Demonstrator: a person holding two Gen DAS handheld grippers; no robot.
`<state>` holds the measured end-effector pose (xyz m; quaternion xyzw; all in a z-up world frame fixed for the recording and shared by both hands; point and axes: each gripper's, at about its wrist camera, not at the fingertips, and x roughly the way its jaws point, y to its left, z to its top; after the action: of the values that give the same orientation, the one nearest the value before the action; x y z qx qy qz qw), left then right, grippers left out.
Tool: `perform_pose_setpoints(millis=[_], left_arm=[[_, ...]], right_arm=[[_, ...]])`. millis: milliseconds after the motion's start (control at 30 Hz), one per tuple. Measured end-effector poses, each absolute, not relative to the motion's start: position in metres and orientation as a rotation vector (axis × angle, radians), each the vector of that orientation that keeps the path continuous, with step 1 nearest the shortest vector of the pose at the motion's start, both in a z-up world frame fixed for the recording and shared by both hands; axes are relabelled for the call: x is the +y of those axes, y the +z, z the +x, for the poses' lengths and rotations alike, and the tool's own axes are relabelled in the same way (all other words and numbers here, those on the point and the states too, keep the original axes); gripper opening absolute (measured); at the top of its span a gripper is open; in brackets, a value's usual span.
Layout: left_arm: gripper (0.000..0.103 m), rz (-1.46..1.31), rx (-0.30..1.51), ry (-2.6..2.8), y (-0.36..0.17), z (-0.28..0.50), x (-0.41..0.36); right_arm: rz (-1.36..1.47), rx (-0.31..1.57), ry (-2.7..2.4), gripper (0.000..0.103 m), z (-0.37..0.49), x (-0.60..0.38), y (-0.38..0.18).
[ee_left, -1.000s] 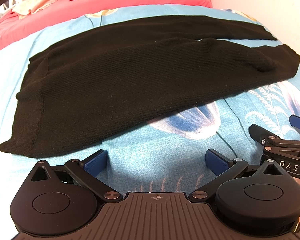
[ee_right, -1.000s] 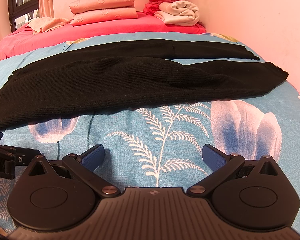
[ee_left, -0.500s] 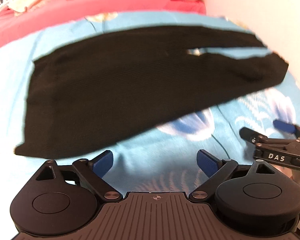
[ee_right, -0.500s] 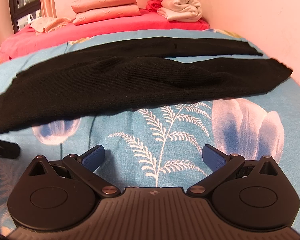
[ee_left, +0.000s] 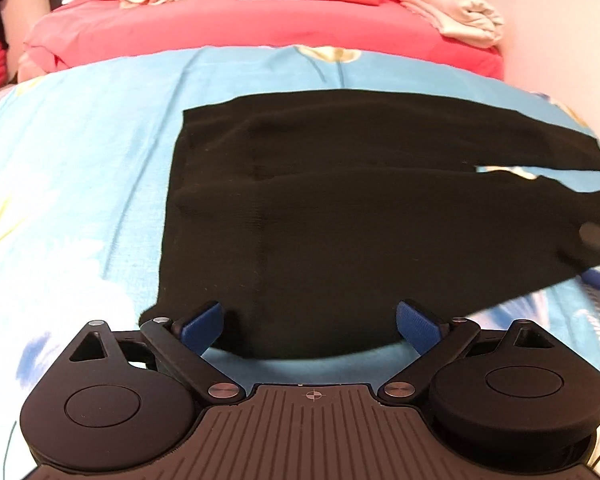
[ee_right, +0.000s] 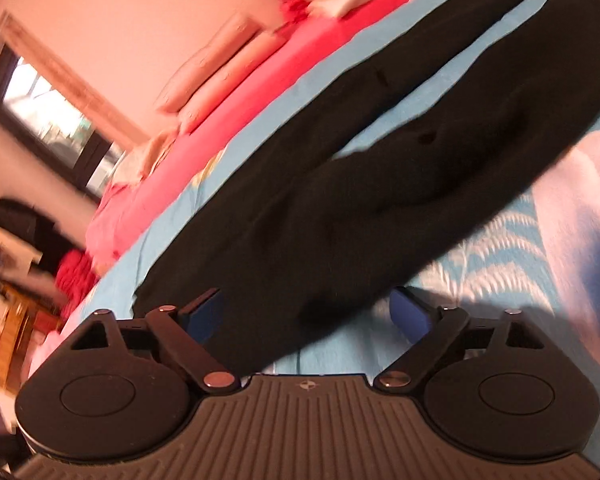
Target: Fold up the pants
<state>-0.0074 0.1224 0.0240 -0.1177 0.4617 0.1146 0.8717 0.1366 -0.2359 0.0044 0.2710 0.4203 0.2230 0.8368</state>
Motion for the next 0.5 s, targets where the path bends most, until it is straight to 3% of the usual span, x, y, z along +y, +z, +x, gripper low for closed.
perform_pose_setpoints(millis=[100,133,167,367,500], left_arm=[[0.103,-0.235,0.985,0.252,0.010,0.001,0.124],[0.103,-0.231,1.004,0.254,0.004,0.004,0.125],[0.103,-0.204,0.995,0.248,0.002,0.002,0.122],[0.103,-0.098,0.993,0.169,-0.005,-0.029,0.109],[0.103,-0.137,1.018,0.142,-0.003,-0.035,0.115]], right_arm=[[0.575,0.861,0.415,0.041,0.150,-0.230,-0.008],[0.576,0.855,0.374,0.013,0.149,-0.230,-0.013],[0.569,0.867,0.349,0.007,0.149,-0.233,-0.016],[0.505,0.888,0.440,0.007,0.105,-0.267,-0.020],[0.262,0.855,0.474,0.012,0.091,-0.250,0.002]])
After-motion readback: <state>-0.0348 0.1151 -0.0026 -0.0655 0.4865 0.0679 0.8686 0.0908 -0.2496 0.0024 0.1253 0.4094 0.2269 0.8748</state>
